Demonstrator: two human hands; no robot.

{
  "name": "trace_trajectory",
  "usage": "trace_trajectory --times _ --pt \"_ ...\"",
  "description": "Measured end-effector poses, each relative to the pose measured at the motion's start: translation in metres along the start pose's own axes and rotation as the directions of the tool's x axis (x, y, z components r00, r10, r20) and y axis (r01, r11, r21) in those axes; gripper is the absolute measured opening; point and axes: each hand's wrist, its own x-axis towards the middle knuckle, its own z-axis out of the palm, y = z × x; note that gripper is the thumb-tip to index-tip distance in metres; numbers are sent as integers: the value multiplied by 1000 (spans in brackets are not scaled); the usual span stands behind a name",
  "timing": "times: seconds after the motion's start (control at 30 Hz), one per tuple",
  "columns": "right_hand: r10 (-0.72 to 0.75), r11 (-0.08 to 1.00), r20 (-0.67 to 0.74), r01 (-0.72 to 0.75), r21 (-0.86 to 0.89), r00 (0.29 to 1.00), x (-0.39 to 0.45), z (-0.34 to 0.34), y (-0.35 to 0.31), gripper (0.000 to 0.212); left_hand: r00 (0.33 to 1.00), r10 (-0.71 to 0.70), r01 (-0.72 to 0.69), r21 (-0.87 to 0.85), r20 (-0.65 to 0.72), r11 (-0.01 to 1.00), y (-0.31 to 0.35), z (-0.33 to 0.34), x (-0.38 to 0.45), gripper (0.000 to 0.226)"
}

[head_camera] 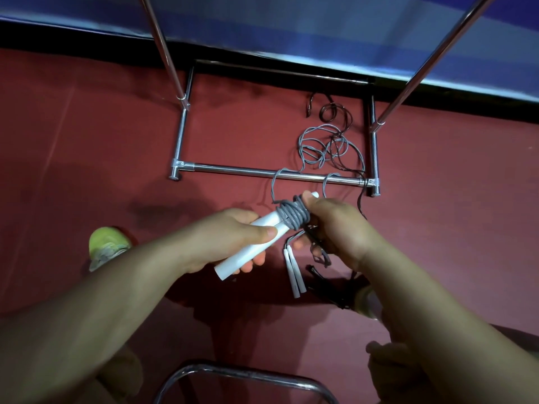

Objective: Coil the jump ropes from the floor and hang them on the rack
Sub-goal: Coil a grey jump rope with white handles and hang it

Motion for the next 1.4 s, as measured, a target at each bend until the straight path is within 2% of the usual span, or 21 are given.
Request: trace_trajectory --times 0.17,0.33,0.43,0.5,0.57,0.7,0.8,0.87,0.97,1.1,1.17,1.23,1.3,1.33,1.4 --pt "115 922 155 -163 351 981 1 6 1 47 999 21 -16 99 -50 995 1 -2 2 13" --pt "182 918 336 -282 280 924 -1 6 8 50 1000 1 -1 92 3 996 -2 -1 -3 17" --pt "220 901 393 -341 268 893 -3 5 10 49 999 -17 14 61 48 998 -3 1 -5 17" --pt "219 896 400 -346 278 890 -2 8 11 47 997 -46 46 -2 66 999 -3 4 -5 18" --pt "156 893 384 -296 339 910 0 14 10 43 987 -84 103 -144 135 984 -2 5 -5 24" --pt "26 889 206 -117 443 978 3 13 1 37 887 -128 323 -398 444 858 5 2 -7 44" --pt "4 903 127 -58 426 992 4 12 0 46 870 -96 345 -459 483 819 6 4 -8 40" --pt "60 931 137 -105 349 989 5 14 4 51 917 -116 290 -437 382 851 5 8 -7 35" --pt "165 966 149 -191 177 975 5 15 9 68 988 -111 137 -269 109 953 1 19 -2 27" --pt "258 961 165 -271 62 952 3 17 9 74 996 -33 34 13 -83 999 -5 24 4 25" --pt "235 971 126 -228 -68 964 -3 17 5 71 991 12 -2 74 -134 997 -7 21 7 25" --pt "160 948 62 -136 -286 985 -10 15 -2 64 989 18 -17 5 -144 1000 -8 17 10 23" --pt "44 865 70 -3 -502 997 -18 15 -9 49 989 -6 -7 -83 -148 997 -8 13 12 23" --pt "-33 786 100 88 -612 994 -19 14 -10 39 988 -18 -1 -123 -154 992 -7 11 13 22" --pt "-161 537 155 218 -815 975 -20 10 -10 31 986 -39 12 -166 -161 986 -6 7 15 23"
